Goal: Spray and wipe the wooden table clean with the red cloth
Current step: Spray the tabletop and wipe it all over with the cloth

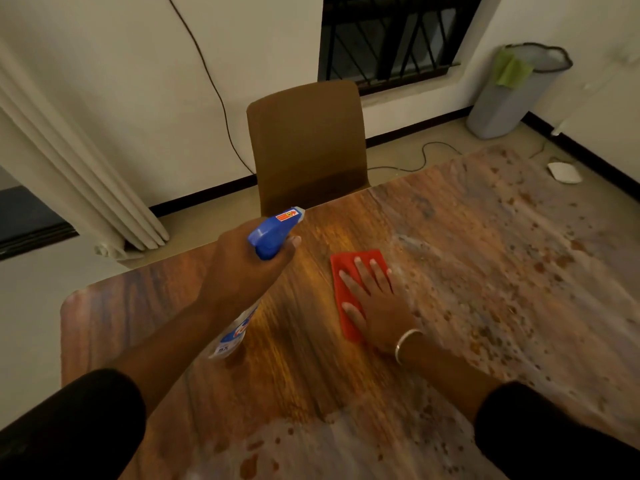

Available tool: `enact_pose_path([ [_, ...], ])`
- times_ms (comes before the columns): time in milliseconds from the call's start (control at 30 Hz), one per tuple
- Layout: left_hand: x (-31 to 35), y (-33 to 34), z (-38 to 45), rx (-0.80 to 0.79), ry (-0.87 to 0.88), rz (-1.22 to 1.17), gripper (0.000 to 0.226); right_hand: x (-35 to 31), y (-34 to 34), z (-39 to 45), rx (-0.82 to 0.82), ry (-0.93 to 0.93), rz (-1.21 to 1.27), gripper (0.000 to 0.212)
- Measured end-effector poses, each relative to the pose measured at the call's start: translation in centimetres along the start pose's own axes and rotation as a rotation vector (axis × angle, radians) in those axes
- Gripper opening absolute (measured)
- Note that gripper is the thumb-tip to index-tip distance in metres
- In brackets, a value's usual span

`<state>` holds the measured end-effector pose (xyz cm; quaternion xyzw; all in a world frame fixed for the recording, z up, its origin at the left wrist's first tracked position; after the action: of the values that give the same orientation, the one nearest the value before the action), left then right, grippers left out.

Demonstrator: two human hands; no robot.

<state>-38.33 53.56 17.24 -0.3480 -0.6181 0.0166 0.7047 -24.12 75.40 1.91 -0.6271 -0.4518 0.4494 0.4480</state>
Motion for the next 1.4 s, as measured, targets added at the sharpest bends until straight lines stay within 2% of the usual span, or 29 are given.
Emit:
enact_pose_path([
  [67,-0.3,0.3,-0.2,-0.042,-0.028,-0.036,0.029,0.6,-1.5,5.1,-0.01,0.063,0.033,0.069],
  [133,-0.4,0.3,-0.9,-0.013,0.017,-0.017,0.027,1.0,-3.0,10.1,-0.016,0.102,0.037,0.069],
  [233,-0.7,0.2,-2.3,0.009,0.042,-0.032,0.037,0.5,-3.6,13.8,-0.03,0.135,0.032,0.069],
  [333,-0.2,0.2,-3.2,0.019,-0.014,-0.013,0.043,-1.2,-2.1,9.5,0.022,0.034,0.005,0.067],
  [433,0.7,0.7,-3.0,-0.001,-0.073,0.052,0.034,-0.7,0.1,1.3,0.058,-0.112,-0.001,0.064],
  [533,1.0,1.0,-2.0,-0.07,-0.118,0.114,0.021,2.3,0.6,-1.9,-0.002,-0.108,-0.021,0.066],
  [600,1.2,1.1,-1.9,-0.08,-0.138,0.069,0.015,3.9,-0.3,0.4,-0.025,-0.057,-0.025,0.067],
  [733,0.6,0.5,-2.9,0.045,-0.159,-0.004,0.014,4.7,-4.4,10.4,-0.012,0.123,0.031,0.07],
  [833,-1.1,0.1,-4.1,0.043,-0.239,-0.066,0.009,2.1,-5.8,16.5,-0.069,0.197,0.048,0.072],
  [900,-1.6,-0.1,-4.3,0.043,-0.27,-0.09,0.012,-3.5,-5.5,17.7,-0.06,0.048,0.035,0.07],
  [967,-1.7,-0.1,-4.2,0.064,-0.271,-0.087,0.011,-10.1,-3.7,16.2,-0.059,-0.255,-0.015,0.065],
  [1033,-1.3,-0.2,-4.0,0.094,-0.239,-0.059,0.011,-11.8,-2.4,15.2,-0.081,-0.423,-0.041,0.062],
  [1067,-1.2,-0.2,-3.9,0.117,-0.209,-0.061,0.012,-10.3,-3.3,15.7,-0.074,-0.418,-0.037,0.061],
  [1100,-1.2,-0.3,-4.0,0.135,-0.191,-0.071,0.013,-7.6,-4.2,16.5,-0.044,-0.333,-0.045,0.062],
  [1200,-1.3,0.1,-4.3,0.122,-0.228,-0.133,0.011,4.0,-6.8,17.2,-0.005,0.078,-0.007,0.065],
  [1233,-1.3,0.3,-4.4,0.123,-0.222,-0.131,0.012,6.8,-7.3,16.3,0.0,0.162,0.01,0.065],
  [1300,-0.5,0.9,-4.1,0.103,-0.199,-0.082,0.012,8.5,-7.2,13.7,0.018,0.183,0.007,0.064],
  [1400,1.8,2.8,-2.8,0.016,-0.171,-0.101,0.011,6.9,-4.1,7.0,0.045,0.049,-0.007,0.062],
])
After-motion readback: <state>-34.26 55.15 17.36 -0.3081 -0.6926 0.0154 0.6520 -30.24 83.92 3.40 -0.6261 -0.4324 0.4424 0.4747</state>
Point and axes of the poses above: each hand's wrist, its own z-axis towards the middle knuckle, its own y-axis out of the palm, x = y × z, the point moved 5 cm from there along z, towards the middle knuckle, and after that the axes turned 1 degree about -y, right-handed, at the moved point
